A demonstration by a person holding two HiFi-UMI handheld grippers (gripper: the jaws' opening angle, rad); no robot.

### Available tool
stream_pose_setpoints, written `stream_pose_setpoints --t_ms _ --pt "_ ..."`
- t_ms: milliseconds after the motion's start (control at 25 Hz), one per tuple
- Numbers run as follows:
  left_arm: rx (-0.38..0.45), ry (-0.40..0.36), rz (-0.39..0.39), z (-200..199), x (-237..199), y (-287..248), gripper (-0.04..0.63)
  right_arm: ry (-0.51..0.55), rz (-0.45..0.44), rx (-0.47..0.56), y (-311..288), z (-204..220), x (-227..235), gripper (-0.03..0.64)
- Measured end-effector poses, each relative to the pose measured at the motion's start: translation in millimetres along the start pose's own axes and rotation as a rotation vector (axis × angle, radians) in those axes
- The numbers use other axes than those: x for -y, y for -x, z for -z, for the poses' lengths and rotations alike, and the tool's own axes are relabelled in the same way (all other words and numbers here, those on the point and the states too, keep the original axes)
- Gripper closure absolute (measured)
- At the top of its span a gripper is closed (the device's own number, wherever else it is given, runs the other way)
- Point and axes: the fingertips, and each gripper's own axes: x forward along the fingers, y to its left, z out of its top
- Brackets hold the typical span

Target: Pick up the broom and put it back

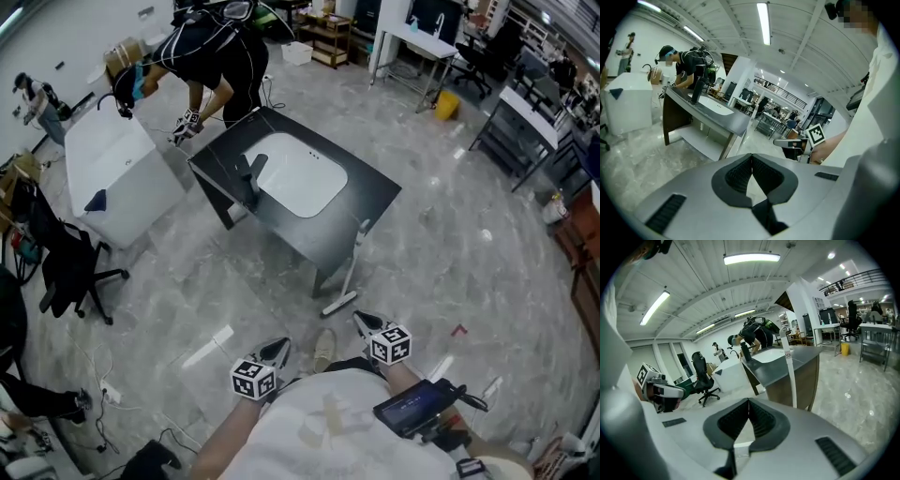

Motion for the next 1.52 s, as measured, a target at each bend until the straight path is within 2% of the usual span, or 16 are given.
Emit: stream_pose_setpoints --t_ms 240,600,1160,1240,1320,1520 --pt "-0.033 -0.019 0.009 -16.5 -5.5 -21.9 0.583 -0.019 0.048 -0.018 -4.9 3.7 31.6 0.6" --pt "-0.06 -0.067 0.03 -49.1 2.1 -53.3 0.583 -0.033 0.059 -0.028 -22.6 -6.1 68.1 0.598" --pt "-0.079 -0.039 -0.006 -60.3 -8.2 -68.6 0.583 -0.051 0.057 -0.093 -66.5 -11.0 112.2 0.595" --pt "-0.079 -0.033 -0.019 -61.0 -13.0 -70.4 0.583 -0.05 0.056 -0.109 -75.2 -11.3 119.0 0.583" --pt "-0.075 -0.025 -0.035 -61.4 -17.5 -73.2 0.583 -0.043 0.049 -0.128 -85.6 -10.4 125.6 0.541" --pt "-0.063 -0.003 -0.067 -65.3 -22.8 -75.4 0.583 -0.04 0.049 -0.16 -107.5 -14.2 141.9 0.515"
